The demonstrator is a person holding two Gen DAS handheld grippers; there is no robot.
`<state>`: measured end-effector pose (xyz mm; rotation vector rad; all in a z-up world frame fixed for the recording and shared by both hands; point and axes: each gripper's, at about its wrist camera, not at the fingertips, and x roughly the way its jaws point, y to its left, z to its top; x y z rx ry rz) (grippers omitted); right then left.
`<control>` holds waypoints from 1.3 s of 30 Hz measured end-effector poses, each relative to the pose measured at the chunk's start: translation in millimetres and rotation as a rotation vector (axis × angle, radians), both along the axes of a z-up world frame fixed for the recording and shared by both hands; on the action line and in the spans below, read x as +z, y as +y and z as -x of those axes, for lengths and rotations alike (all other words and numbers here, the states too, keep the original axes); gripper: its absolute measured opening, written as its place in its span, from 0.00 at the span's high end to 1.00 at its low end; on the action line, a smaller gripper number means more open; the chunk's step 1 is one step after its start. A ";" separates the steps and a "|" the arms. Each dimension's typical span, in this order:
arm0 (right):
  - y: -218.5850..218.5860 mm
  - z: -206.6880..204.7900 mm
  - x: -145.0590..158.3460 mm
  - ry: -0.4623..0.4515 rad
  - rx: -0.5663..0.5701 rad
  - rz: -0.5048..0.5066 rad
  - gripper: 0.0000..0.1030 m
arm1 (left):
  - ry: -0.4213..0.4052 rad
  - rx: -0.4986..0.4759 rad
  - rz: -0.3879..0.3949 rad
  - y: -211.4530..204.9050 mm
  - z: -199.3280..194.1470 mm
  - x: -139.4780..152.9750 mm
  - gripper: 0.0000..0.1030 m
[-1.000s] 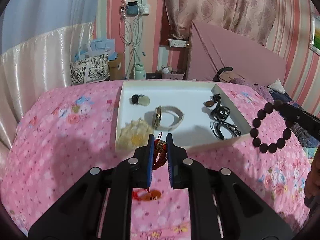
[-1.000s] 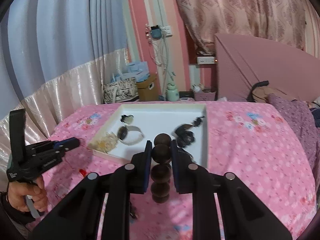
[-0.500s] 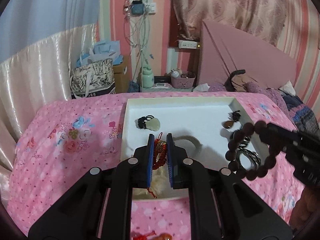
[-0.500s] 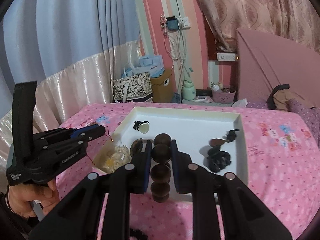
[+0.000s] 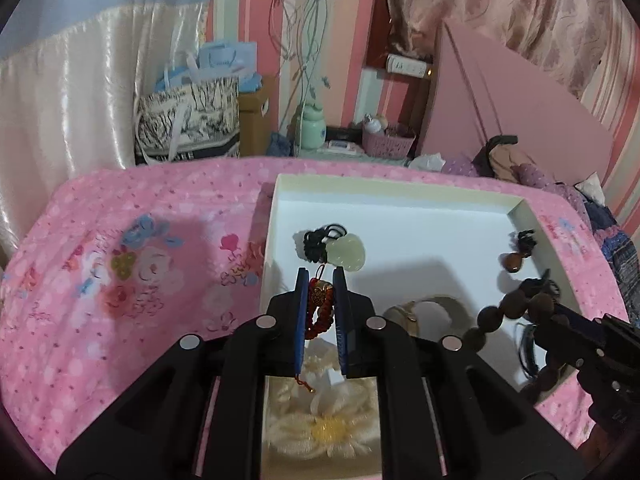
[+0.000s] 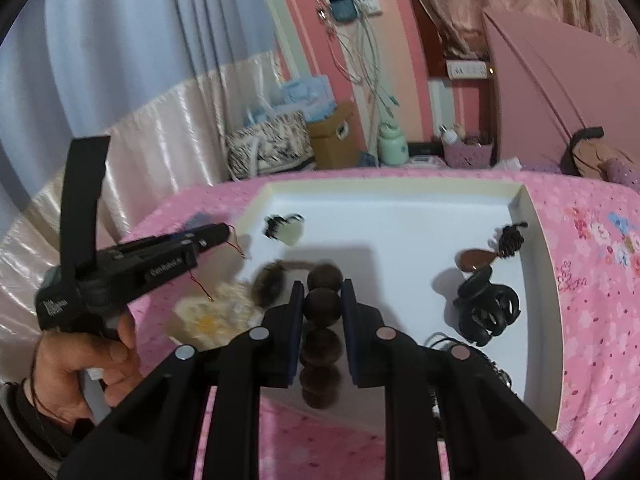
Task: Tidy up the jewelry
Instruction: 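Lower the red charm into the tray with the left tool while the right tool drops the bracelet there, then withdraw both open tools from the tray back over the bedspread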
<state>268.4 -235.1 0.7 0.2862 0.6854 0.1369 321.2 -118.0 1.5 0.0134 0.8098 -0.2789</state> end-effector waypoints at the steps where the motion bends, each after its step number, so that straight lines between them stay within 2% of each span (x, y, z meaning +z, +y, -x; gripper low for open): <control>1: -3.2 -4.0 -7.2 0.019 -0.031 0.046 0.82 | 0.011 0.004 -0.004 -0.3 -3.7 -4.4 0.90; 2: -3.2 -4.0 -7.2 0.019 -0.031 0.046 0.82 | 0.020 0.006 -0.011 -0.7 -6.4 -8.7 0.90; 7: -1.5 -14.0 -19.5 0.061 -0.089 0.224 0.80 | 0.074 -0.003 -0.011 -0.6 -13.0 -30.7 0.90; 13: -0.4 -22.0 -35.0 0.071 -0.128 0.353 0.78 | 0.073 -0.046 -0.038 -9.0 -12.7 -39.7 0.87; 15: -1.0 -21.4 -37.1 0.060 -0.146 0.386 0.73 | 0.064 -0.061 -0.052 -12.5 -12.8 -40.7 0.86; 16: -1.0 -21.5 -37.0 0.057 -0.148 0.391 0.66 | 0.060 -0.067 -0.054 -13.5 -13.0 -41.1 0.86; 19: -0.9 -19.8 -33.1 0.036 -0.163 0.406 0.56 | 0.053 -0.080 -0.041 -14.0 -12.9 -41.1 0.80; 21: -1.2 -17.1 -28.9 0.020 -0.168 0.415 0.53 | 0.045 -0.088 -0.042 -14.6 -11.0 -40.0 0.64; 26: -2.6 -13.0 -19.5 0.007 -0.179 0.417 0.47 | 0.054 -0.083 -0.039 -13.3 -11.0 -39.4 0.57; 28: -4.9 -10.5 -15.1 0.007 -0.185 0.404 0.44 | 0.037 -0.071 -0.046 -13.7 -8.1 -34.4 0.42; 30: -7.6 -6.8 -8.5 0.000 -0.188 0.381 0.43 | 0.008 -0.072 -0.030 -12.6 -2.4 -24.2 0.17; 32: -8.8 -1.9 -2.7 -0.013 -0.191 0.369 0.40 | -0.020 -0.072 -0.005 -9.3 3.1 -13.9 0.15; 39: -15.0 26.5 25.0 -0.072 -0.211 0.341 0.39 | -0.089 -0.069 0.033 4.2 31.5 23.5 0.15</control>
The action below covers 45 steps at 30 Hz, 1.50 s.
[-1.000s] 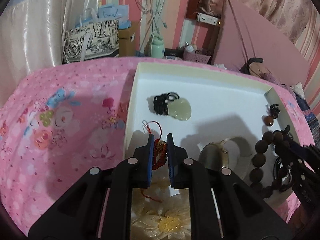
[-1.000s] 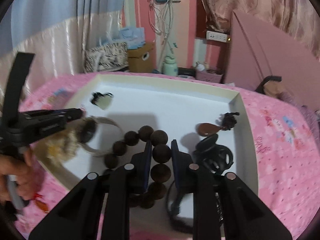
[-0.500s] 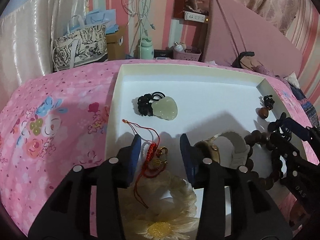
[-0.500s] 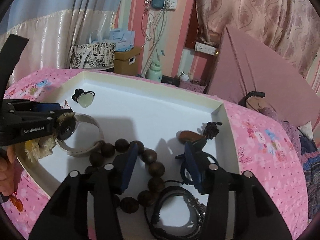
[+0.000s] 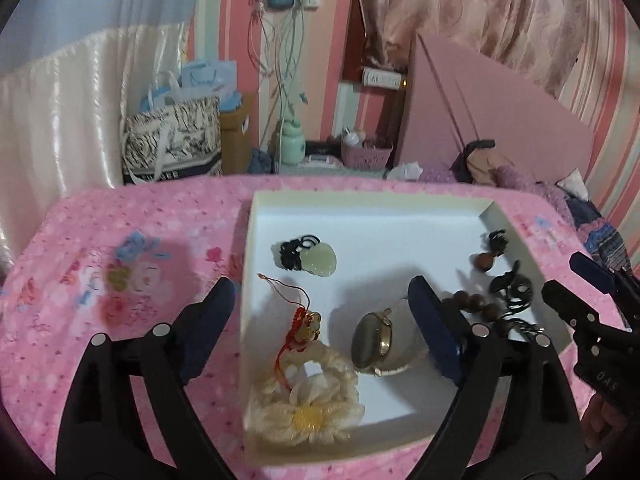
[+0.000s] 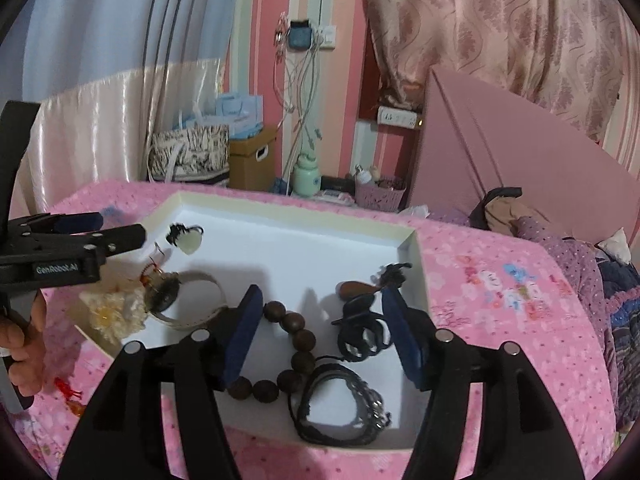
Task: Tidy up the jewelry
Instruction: 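Withdraw both open tools from the tray back over the bedspread, then grasp the red knotted charm with the left tool while the right tool grasps the black scrunchie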
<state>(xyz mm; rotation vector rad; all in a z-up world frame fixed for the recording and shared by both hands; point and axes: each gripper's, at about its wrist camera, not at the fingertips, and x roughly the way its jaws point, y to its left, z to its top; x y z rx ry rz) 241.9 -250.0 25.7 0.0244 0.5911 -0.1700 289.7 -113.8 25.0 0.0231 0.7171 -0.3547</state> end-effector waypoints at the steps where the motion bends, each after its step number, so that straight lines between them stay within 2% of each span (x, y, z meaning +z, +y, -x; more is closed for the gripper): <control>1: -1.3 9.5 5.4 -0.015 -0.004 0.006 0.38 | -0.011 0.005 0.003 3.0 4.8 4.0 0.15; 5: -5.8 45.7 13.2 -0.050 -0.012 0.012 0.34 | -0.088 0.099 -0.062 25.9 48.5 16.0 0.13; 8: -8.5 79.0 7.1 -0.061 -0.006 0.009 0.33 | -0.135 0.138 -0.103 42.5 84.9 9.7 0.11; 12: -10.2 130.3 -15.6 -0.032 -0.012 0.022 0.33 | -0.245 0.184 -0.314 57.1 153.1 -14.7 0.11; 13: -10.4 139.1 -20.7 -0.025 -0.016 0.027 0.32 | -0.257 0.186 -0.328 62.4 167.4 -19.3 0.11; 15: -10.3 158.6 -31.7 -0.003 -0.032 0.049 0.32 | -0.247 0.179 -0.315 75.4 189.4 -27.0 0.11; 18: -9.4 185.9 -41.3 0.005 -0.034 0.038 0.32 | -0.212 0.179 -0.239 90.1 212.2 -31.7 0.10; 20: -7.5 204.2 -46.9 0.002 -0.042 0.029 0.31 | -0.204 0.176 -0.242 89.7 219.6 -35.8 0.10; 24: -10.3 210.9 -55.9 0.006 -0.046 0.003 0.31 | -0.176 0.144 -0.261 80.8 222.6 -45.8 0.10; 28: -12.6 215.1 -56.8 -0.002 -0.043 -0.016 0.31 | -0.156 0.104 -0.218 84.1 224.1 -47.5 0.10; 31: -9.0 212.5 -59.2 0.021 -0.028 -0.032 0.31 | -0.123 0.108 -0.209 84.1 216.3 -51.4 0.10; 34: 0.4 203.3 -56.6 0.026 0.030 -0.110 0.31 | -0.097 0.089 -0.194 81.4 212.6 -53.0 0.10; 38: 24.7 174.1 -59.1 0.066 0.089 -0.113 0.31 | -0.063 0.083 -0.143 76.9 198.8 -50.0 0.10; 43: 50.0 134.8 -66.3 0.127 0.148 -0.114 0.32 | -0.020 0.042 -0.141 61.0 176.1 -51.4 0.10; 44: 52.9 129.6 -67.8 0.142 0.153 -0.110 0.33 | 0.002 0.031 -0.134 58.2 171.4 -53.2 0.11; 45: 57.7 121.8 -70.6 0.164 0.165 -0.104 0.38 | 0.016 0.025 -0.131 54.8 166.1 -55.6 0.11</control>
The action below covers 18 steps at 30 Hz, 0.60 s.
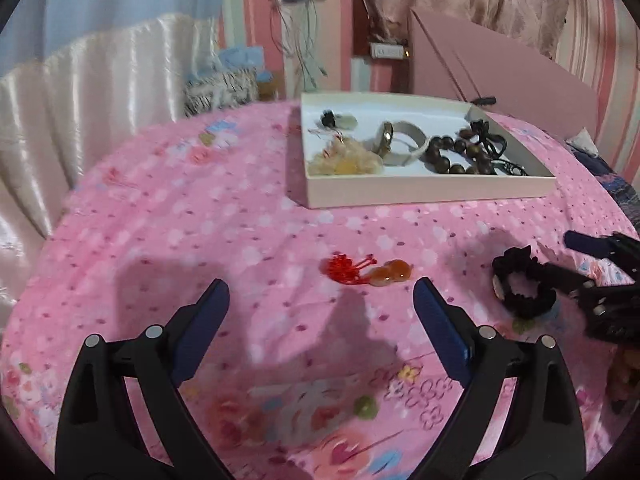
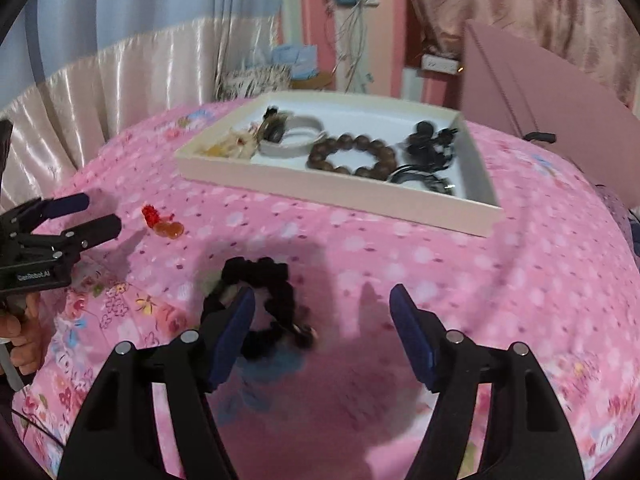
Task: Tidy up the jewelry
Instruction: 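Grasp the red knotted charm with the left tool while the right tool grasps the black scrunchie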
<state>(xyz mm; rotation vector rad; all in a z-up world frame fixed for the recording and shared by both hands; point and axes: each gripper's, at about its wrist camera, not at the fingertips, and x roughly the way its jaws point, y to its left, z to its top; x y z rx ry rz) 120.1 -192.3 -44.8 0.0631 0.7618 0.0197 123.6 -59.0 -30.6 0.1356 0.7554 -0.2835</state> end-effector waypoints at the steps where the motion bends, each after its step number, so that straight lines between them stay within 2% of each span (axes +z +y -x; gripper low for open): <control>1: 2.7 -5.9 -2.2 0.018 0.013 0.004 0.44 | 0.005 -0.005 0.002 -1.4 -2.7 -1.6 0.11; 2: 5.5 -11.3 -4.7 0.039 0.018 0.016 0.48 | 0.015 -0.007 0.000 -3.8 -6.5 -4.3 0.11; 3: 8.2 -17.2 -8.6 0.066 0.021 0.032 0.61 | 0.023 -0.008 -0.001 -5.8 -9.6 -6.4 0.11; 5: 10.7 -21.5 -11.1 0.081 0.040 0.042 0.72 | 0.042 -0.020 0.010 -9.6 -16.0 -10.6 0.13; 6: 11.8 -23.9 -10.3 0.080 0.039 0.071 0.85 | 0.050 -0.024 0.009 -10.9 -18.7 -12.2 0.17; 8: 8.4 -27.7 -9.5 0.082 0.015 0.117 0.87 | 0.076 -0.036 0.012 -14.7 -24.9 -16.8 0.24; 13: -4.4 -33.2 -9.9 0.081 0.002 0.088 0.87 | 0.123 -0.031 0.044 -16.3 -38.7 -24.5 0.45; 15: -4.2 -32.8 -10.1 0.079 0.002 0.096 0.87 | 0.122 -0.037 0.057 -16.7 -38.9 -24.8 0.61; 18: -7.6 -32.3 -10.6 0.079 0.004 0.076 0.87 | 0.111 -0.054 0.066 -19.9 -36.9 -24.3 0.79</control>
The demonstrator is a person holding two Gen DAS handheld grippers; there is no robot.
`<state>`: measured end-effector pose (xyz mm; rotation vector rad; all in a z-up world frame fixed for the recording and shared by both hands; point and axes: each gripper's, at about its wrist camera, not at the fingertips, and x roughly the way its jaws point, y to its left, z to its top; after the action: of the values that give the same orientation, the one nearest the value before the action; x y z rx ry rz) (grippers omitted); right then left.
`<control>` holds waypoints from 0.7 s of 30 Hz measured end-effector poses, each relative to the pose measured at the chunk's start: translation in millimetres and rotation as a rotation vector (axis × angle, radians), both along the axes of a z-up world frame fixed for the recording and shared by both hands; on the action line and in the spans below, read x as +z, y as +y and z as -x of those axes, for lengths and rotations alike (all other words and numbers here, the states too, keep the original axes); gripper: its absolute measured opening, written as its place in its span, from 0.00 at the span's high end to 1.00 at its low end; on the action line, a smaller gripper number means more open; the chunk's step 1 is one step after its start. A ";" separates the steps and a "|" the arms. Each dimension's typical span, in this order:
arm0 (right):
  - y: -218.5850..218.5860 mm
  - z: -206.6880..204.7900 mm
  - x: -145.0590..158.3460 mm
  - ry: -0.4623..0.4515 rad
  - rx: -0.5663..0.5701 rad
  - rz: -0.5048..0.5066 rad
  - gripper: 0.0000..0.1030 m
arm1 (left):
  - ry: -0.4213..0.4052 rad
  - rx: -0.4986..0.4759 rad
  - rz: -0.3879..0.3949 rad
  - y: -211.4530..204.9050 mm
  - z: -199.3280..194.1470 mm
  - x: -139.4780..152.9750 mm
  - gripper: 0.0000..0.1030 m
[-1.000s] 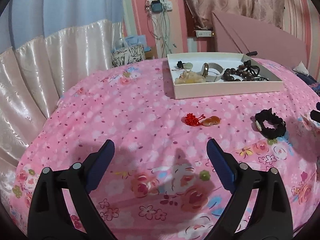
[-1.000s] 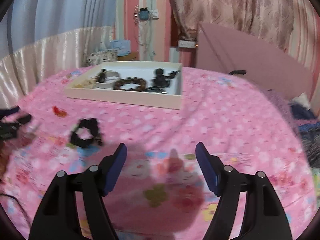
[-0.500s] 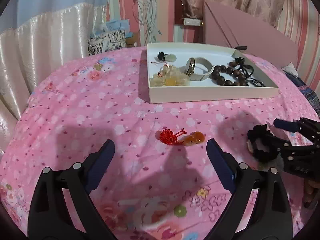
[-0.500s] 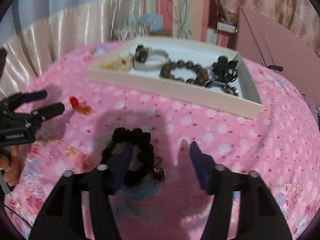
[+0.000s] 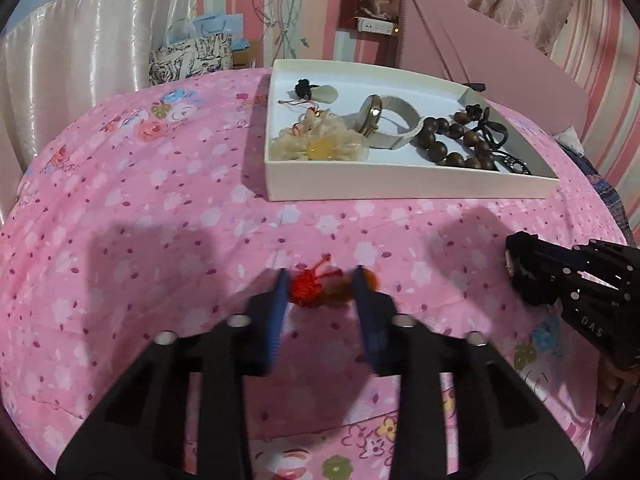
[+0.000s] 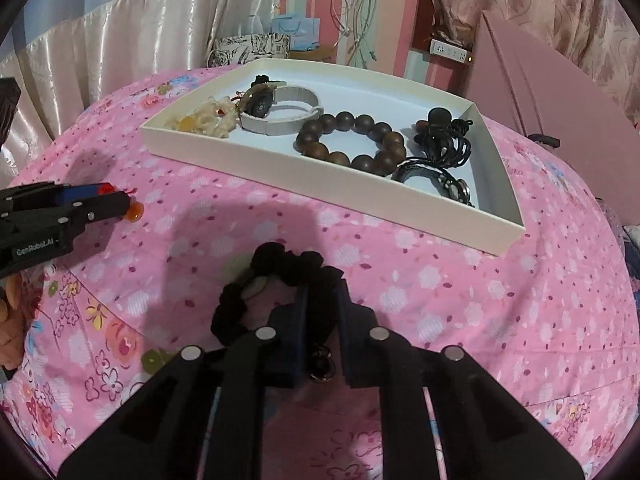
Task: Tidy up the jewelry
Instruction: 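Grasp the red knotted charm with the left tool while the right tool grasps the black scrunchie, then lower the red charm into the tray with the left tool while the right tool releases the scrunchie there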
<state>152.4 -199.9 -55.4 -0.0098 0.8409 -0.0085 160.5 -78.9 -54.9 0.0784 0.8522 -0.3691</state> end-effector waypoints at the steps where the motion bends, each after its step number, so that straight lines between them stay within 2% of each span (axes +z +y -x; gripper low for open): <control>1: -0.5 -0.5 -0.3 0.000 0.000 -0.004 0.87 | -0.003 0.000 0.002 0.3 0.0 0.8 0.81; 2: -0.9 -0.9 -0.2 0.000 0.000 -0.007 0.87 | -0.009 0.010 0.006 1.5 0.2 1.4 0.93; 3: -1.1 -0.8 -0.1 0.000 0.000 -0.009 0.87 | -0.005 0.017 0.011 3.0 -0.7 1.4 0.94; 6: -1.6 -0.4 0.2 -0.001 0.000 -0.005 0.87 | 0.009 0.023 0.048 8.8 -2.7 0.9 0.95; 11: -3.9 2.6 5.0 -0.019 -0.004 -0.029 0.89 | -0.009 0.025 0.061 10.9 0.3 6.1 0.95; 17: -13.3 8.9 35.5 -0.084 0.018 -0.095 0.89 | -0.071 -0.016 0.065 4.0 5.5 37.2 0.95; 21: -25.3 4.3 60.3 -0.130 0.025 -0.160 0.89 | -0.107 -0.039 0.067 -7.3 -5.0 62.8 0.95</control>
<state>148.1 -225.2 4.9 0.1291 0.7096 0.0812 165.5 -86.2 7.9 0.0520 0.7331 -0.4259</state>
